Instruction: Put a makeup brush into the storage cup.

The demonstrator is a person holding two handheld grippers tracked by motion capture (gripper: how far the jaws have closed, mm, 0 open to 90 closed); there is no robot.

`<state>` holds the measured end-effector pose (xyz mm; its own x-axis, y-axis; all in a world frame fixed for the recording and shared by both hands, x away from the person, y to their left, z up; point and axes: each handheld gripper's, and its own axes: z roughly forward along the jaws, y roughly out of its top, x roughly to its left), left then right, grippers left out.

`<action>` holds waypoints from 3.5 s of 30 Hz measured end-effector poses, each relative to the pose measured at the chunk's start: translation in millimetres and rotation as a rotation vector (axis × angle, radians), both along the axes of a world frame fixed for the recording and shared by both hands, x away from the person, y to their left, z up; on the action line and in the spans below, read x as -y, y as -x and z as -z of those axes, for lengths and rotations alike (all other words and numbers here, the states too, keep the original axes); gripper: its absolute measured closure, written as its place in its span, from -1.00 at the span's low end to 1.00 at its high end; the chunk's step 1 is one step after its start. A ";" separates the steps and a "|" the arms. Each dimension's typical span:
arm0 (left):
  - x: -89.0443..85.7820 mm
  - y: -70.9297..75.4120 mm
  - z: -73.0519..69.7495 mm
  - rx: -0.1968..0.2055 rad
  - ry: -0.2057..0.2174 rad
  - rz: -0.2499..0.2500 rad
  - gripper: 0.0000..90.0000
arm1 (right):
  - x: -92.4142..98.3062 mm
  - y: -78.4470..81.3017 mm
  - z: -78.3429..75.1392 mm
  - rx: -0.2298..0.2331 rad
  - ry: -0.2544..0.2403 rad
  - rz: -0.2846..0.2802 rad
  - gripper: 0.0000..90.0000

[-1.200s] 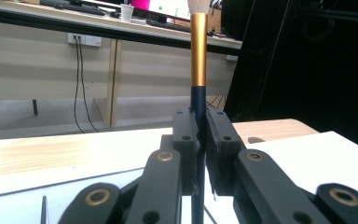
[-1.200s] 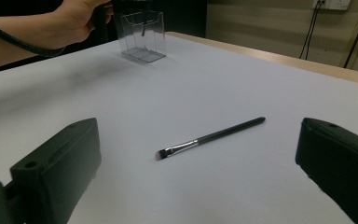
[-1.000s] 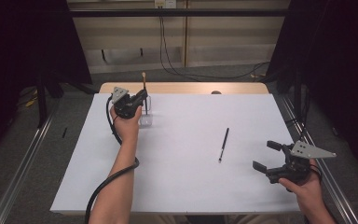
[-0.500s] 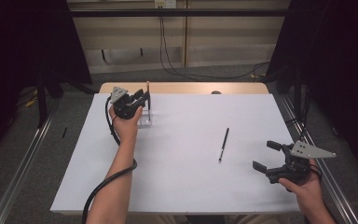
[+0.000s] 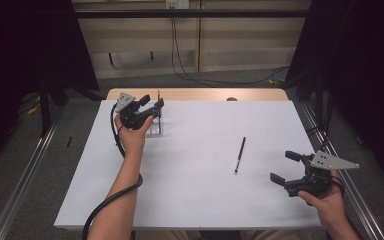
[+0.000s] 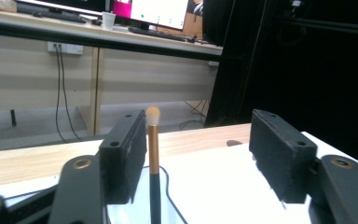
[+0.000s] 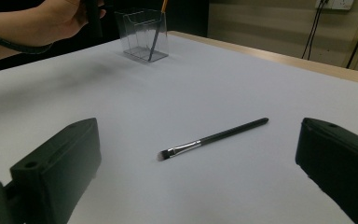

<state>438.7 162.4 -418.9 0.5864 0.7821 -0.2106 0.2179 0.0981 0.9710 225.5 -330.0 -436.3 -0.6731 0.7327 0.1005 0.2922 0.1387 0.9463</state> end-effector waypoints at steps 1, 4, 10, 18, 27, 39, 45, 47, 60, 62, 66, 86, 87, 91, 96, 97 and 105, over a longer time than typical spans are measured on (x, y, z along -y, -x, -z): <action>-0.3 1.0 -0.3 0.006 -0.003 0.006 -0.25 | -0.3 0.0 0.0 -0.001 0.000 -0.001 -1.00; 0.7 4.8 -2.1 0.014 0.011 0.027 -0.33 | -0.9 -0.1 0.1 -0.002 0.000 -0.002 -1.00; -0.2 12.3 -6.2 0.025 0.023 0.075 -0.47 | -1.5 -0.3 0.1 -0.001 0.000 -0.003 -1.00; 1.1 21.3 -8.1 0.027 0.026 0.132 -0.68 | -1.8 0.0 0.1 0.000 -0.001 0.001 -1.00; -2.5 32.2 -10.2 0.034 0.033 0.175 -0.83 | -1.5 0.3 0.0 0.002 -0.004 0.008 -1.00; -12.8 46.5 -7.9 0.051 0.035 0.196 -0.89 | -2.4 0.9 -0.6 0.002 -0.002 0.006 -1.00; -16.9 52.8 -9.4 0.055 0.040 0.205 -0.92 | -2.5 1.0 -1.0 0.004 -0.002 0.006 -1.00; -18.1 55.0 -9.8 0.057 0.041 0.209 -0.92 | -2.7 1.0 -1.0 0.004 -0.001 0.005 -1.00; -25.4 68.0 -7.0 0.050 0.047 0.229 -0.98 | -4.1 0.9 -1.3 0.007 0.002 0.004 -1.00; -26.9 69.6 -5.9 0.051 0.038 0.234 -1.00 | -4.1 0.9 -1.4 0.007 0.002 0.004 -1.00; -30.2 72.5 -3.5 0.025 0.031 0.254 -1.00 | -4.4 1.0 -1.5 0.007 0.001 0.002 -1.00; -46.0 93.7 4.2 0.016 0.015 0.295 -1.00 | -6.0 -0.9 -0.2 0.004 0.000 -0.002 -1.00; -47.3 94.5 4.6 0.016 0.014 0.294 -1.00 | -6.0 -1.3 -0.2 0.004 0.000 -0.003 -1.00; -50.3 97.6 5.5 0.018 0.013 0.292 -1.00 | -7.1 -2.3 -0.4 0.003 -0.003 -0.006 -1.00; -54.4 102.0 5.9 0.022 0.002 0.294 -1.00 | -9.1 -4.6 -0.4 0.003 -0.001 -0.013 -1.00; -55.2 102.6 6.0 0.022 -0.003 0.292 -1.00 | -9.4 -4.9 -0.3 0.002 -0.001 -0.015 -1.00; -63.2 110.0 5.1 0.024 -0.008 0.290 -1.00 | -11.4 -6.9 -0.2 0.002 -0.003 -0.019 -1.00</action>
<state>328.8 225.6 -423.9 0.7904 0.5829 -0.1885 0.2126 0.0276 0.9768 232.4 -318.6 -436.1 -0.6868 0.7197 0.1015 0.2876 0.1408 0.9474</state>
